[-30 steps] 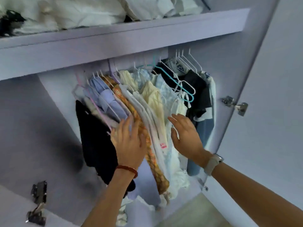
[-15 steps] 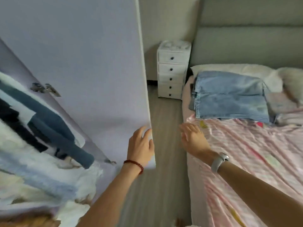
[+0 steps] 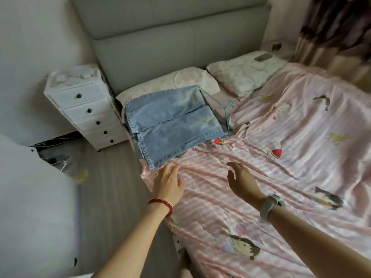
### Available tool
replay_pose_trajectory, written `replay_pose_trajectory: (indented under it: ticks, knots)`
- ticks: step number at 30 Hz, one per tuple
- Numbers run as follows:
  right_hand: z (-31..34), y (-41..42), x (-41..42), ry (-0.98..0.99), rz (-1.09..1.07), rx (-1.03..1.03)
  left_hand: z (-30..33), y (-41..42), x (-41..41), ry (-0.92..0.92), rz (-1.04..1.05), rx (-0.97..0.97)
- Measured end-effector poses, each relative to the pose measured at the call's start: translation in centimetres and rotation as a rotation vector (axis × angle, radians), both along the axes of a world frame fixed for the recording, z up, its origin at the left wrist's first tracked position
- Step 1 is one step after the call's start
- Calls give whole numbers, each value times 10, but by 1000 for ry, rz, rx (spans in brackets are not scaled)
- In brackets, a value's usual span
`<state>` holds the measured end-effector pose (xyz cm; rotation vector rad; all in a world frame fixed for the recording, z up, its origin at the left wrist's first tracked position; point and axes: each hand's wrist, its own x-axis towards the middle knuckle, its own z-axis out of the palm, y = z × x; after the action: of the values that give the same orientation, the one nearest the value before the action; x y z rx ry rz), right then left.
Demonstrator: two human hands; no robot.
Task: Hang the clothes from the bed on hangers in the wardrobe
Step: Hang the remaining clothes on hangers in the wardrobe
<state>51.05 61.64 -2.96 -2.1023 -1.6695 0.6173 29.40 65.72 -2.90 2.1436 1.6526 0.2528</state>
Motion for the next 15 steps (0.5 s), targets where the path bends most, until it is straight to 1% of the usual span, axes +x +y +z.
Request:
replay_pose_trajectory:
  ticks: [2, 6, 10, 12, 15]
  knots:
    - [-10, 23, 15, 19, -49, -26, -11, 33, 13, 17, -37, -29]
    - [-50, 117, 54, 60, -217, -116, -55, 139, 46, 37, -104, -126]
    - [-94, 204, 79, 109, -317, -221, -110, 218, 63, 59, -135, -233]
    - [-117, 242, 86, 120, -348, -252, -140, 251, 68, 71, -139, -257]
    - [-153, 290, 97, 151, -398, -290, -182, 291, 75, 190, -188, -234]
